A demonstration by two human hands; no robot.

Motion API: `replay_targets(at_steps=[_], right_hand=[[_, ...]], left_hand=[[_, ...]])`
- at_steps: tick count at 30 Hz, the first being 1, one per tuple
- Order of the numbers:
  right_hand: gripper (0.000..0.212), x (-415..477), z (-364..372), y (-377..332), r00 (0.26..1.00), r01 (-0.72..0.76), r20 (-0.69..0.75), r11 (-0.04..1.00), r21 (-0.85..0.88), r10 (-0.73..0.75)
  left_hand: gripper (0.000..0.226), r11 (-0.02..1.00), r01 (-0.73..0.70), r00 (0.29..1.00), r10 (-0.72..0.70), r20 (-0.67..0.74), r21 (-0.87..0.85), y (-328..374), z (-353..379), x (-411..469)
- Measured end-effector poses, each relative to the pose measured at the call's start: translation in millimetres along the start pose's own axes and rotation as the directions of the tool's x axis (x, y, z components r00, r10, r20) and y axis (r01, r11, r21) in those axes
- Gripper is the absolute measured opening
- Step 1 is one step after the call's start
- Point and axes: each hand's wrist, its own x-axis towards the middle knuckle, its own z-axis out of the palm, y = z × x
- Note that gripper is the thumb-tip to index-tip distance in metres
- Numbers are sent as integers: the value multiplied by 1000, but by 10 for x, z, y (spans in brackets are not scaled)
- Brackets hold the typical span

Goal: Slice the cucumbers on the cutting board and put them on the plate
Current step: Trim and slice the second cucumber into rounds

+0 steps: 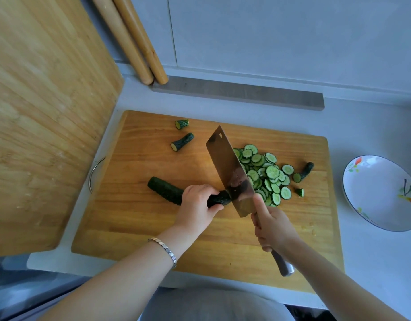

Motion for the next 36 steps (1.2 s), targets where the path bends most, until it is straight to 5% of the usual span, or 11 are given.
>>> replay_targets(at_steps=[12,26,36], right_hand=[[54,-45,-52,-80,999,31,17,981,-193,-28],[53,92,63,31,1000,-7,2,1000,25,7],[54,-120,-135,-84,999,19,42,994,-104,-15]], left_hand=[[27,1000,12,1000,-12,-4,-22,10,10,12],[28,995,-88,996,89,-12,38,-66,-82,-14],[25,998,-56,998,56,0,4,-91,-74,-14]])
